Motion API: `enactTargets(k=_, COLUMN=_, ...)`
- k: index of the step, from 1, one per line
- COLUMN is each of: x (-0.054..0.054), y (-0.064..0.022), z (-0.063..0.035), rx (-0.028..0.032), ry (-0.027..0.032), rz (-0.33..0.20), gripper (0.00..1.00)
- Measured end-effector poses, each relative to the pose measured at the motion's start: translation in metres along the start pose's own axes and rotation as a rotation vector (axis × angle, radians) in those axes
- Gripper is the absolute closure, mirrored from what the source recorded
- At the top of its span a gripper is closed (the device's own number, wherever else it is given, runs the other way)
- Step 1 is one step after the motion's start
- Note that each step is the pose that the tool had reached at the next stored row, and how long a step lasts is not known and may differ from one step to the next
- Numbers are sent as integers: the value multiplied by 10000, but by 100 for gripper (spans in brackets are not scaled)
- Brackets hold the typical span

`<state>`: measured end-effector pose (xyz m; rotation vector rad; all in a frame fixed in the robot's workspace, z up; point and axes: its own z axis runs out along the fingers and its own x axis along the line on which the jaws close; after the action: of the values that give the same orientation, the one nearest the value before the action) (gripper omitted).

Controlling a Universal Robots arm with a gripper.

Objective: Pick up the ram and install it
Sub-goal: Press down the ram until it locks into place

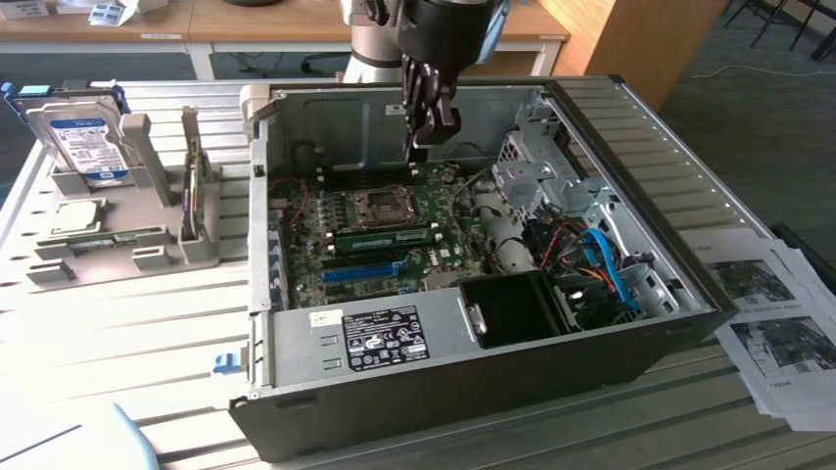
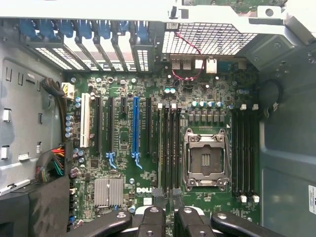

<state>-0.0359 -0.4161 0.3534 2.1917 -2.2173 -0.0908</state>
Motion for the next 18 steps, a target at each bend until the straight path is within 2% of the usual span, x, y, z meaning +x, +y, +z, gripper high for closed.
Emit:
enactTargets(k=7, x=0, y=0, z=0, rx=0, ry=0, rz=0, gripper=82)
enactTargets(k=8, x=0, y=0, z=0, rx=0, ry=0, rz=0, gripper=83)
enactTargets(k=9, x=0, y=0, z=0, rx=0, ry=0, rz=0, gripper=90)
enactTargets(k=10, x=0, y=0, z=0, rx=0, ry=0, rz=0, gripper=91)
enactTargets(k=18, x=0, y=-1, z=0, rx=0, ry=0, rz=-1, gripper=91)
